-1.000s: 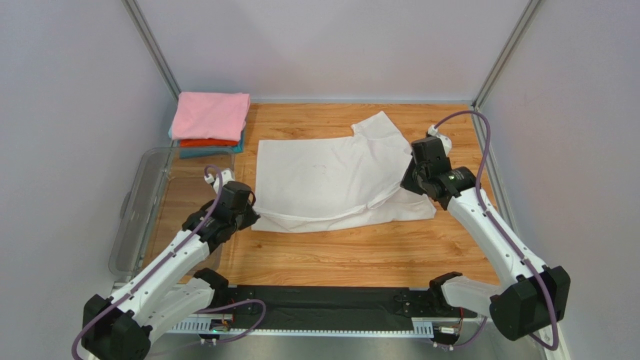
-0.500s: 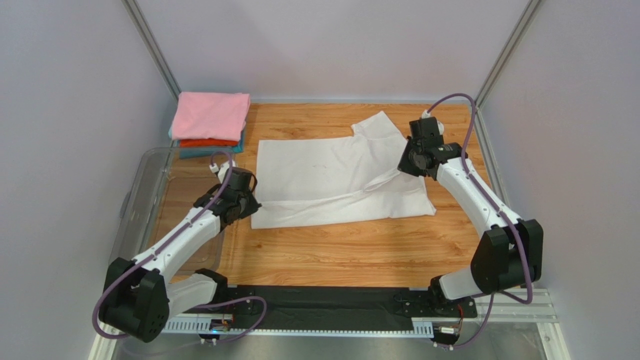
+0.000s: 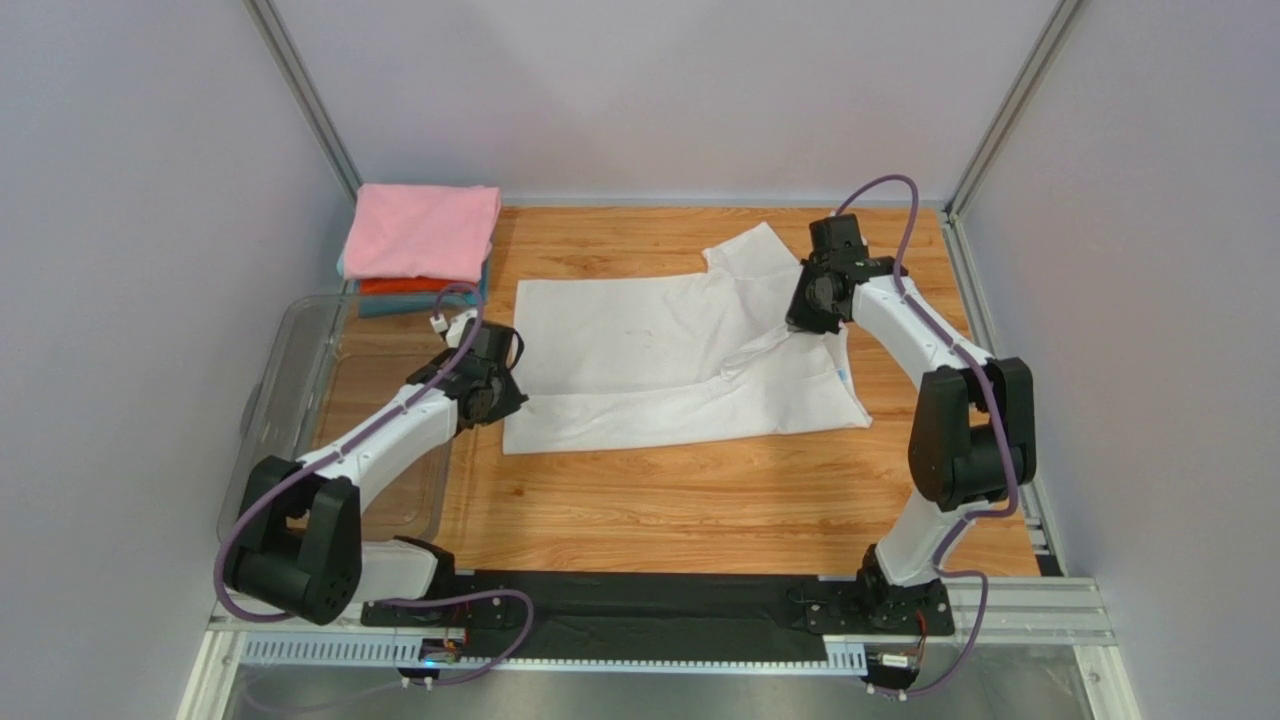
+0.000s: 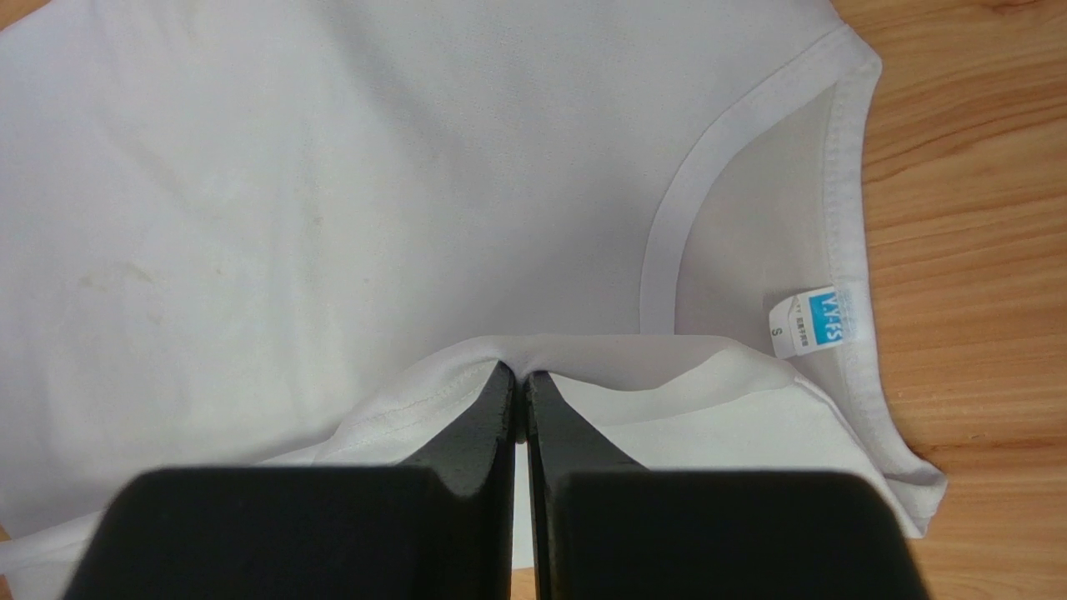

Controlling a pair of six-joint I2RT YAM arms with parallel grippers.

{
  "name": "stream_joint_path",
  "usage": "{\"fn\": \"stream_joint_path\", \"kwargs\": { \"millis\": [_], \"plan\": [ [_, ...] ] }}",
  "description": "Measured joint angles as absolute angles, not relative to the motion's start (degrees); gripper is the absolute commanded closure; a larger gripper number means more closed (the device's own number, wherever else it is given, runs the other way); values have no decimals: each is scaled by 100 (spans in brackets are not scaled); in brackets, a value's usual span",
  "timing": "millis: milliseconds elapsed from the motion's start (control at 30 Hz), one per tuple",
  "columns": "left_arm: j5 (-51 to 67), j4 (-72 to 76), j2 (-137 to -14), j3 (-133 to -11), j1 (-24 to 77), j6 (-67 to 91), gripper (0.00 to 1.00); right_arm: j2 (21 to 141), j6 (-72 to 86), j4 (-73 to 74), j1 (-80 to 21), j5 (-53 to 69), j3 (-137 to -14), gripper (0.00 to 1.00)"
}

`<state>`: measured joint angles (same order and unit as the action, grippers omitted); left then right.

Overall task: Fold and stack the t-shirts
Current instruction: Fold the tshirt

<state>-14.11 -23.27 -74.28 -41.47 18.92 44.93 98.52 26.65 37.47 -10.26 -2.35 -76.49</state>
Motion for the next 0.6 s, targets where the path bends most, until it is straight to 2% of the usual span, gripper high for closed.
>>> {"fn": "stream_joint_path", "kwargs": {
  "millis": [33, 67, 100, 133, 200, 233, 267, 300, 400, 433, 500, 600],
  "plan": [
    [-1422, -2322, -7483, -4169, 1890, 4475, 98, 9959, 2644, 3732, -1007, -193, -7708, 96],
    [-1428, -2309, -7526, -4189, 1885, 4456, 91, 10084, 2630, 3728, -991, -137, -7787, 91],
    [-1428, -2298, -7557, -4213, 1883, 4425, 68, 10173, 2613, 3719, -978, -93, -7852, 84],
    [-1426, -2287, -7579, -4239, 1879, 4348, 61, 10278, 2596, 3719, -963, -43, -7924, 64],
    [-1406, -2274, -7585, -4298, 1865, 4259, 38, 10431, 2569, 3712, -941, 23, -8053, 42],
    [-1380, -2250, -7581, -4331, 1863, 4215, 36, 10462, 2530, 3715, -934, 54, -8088, 0],
    [-1356, -2222, -7577, -4366, 1863, 4202, 35, 10466, 2528, 3719, -930, 75, -8106, 0],
    [-1326, -2191, -7559, -4394, 1863, 4182, 25, 10464, 2486, 3721, -928, 89, -8112, 0],
    [-1192, -2152, -7419, -4440, 1863, 4112, 22, 10418, 2475, 3726, -928, 141, -8141, 0],
    [-1127, -2147, -7354, -4456, 1865, 4086, 11, 10374, 2475, 3743, -928, 169, -8141, 0],
    [-954, -2126, -7247, -4488, 1863, 4029, 2, 10219, 2475, 3743, -928, 220, -8101, 0],
    [-659, -2095, -7111, -4558, 1865, 3951, 0, 9749, 2484, 3715, -930, 276, -7865, 0]
  ]
}}
